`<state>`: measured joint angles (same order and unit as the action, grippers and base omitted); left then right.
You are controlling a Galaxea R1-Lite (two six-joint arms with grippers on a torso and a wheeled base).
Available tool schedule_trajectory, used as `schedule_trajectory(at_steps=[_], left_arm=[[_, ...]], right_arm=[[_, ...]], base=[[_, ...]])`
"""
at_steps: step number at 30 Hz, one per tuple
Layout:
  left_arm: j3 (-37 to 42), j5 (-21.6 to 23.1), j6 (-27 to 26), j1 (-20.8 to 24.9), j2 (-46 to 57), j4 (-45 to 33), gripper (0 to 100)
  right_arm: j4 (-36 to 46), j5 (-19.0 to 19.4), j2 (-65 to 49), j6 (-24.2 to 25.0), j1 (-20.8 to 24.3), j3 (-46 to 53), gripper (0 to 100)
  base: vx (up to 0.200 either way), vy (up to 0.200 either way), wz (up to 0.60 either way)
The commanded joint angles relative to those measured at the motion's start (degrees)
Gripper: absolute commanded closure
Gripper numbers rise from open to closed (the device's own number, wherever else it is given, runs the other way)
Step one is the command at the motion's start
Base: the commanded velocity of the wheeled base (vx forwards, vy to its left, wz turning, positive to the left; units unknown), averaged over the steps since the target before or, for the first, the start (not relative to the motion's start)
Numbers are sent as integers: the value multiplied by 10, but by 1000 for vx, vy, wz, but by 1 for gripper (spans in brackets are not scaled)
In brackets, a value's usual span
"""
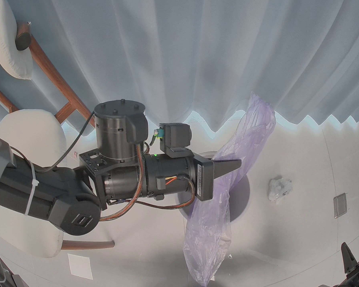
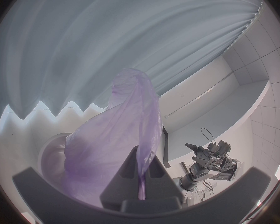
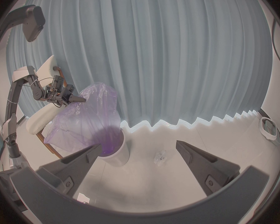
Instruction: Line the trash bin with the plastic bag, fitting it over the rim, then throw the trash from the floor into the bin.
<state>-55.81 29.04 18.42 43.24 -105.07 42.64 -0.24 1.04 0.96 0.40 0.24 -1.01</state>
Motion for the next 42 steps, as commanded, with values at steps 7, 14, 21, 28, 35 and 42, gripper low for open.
schedule_trajectory(at_steps=[7,14,21,28,35,42], left_arm=[[-29,-2,4,-13,-42,-1,100],[-28,-2,4,-16,-52,0,100],[-28,-3,3,-17,-66,1,100],[-28,-3,5,-25,-78,12,100],[-30,-3,5,-28,-92,13,100],[-33,-2,4,-33,-104,17,100]], right_arm=[[0,0,-10,0,0,10,0],[0,0,-10,0,0,10,0],[0,0,-10,0,0,10,0],[0,0,-10,0,0,10,0],[0,0,-10,1,0,10,0],[0,0,-10,1,0,10,0]], base=[[0,0,0],[0,0,0],[0,0,0],[0,0,0],[0,0,0],[0,0,0]])
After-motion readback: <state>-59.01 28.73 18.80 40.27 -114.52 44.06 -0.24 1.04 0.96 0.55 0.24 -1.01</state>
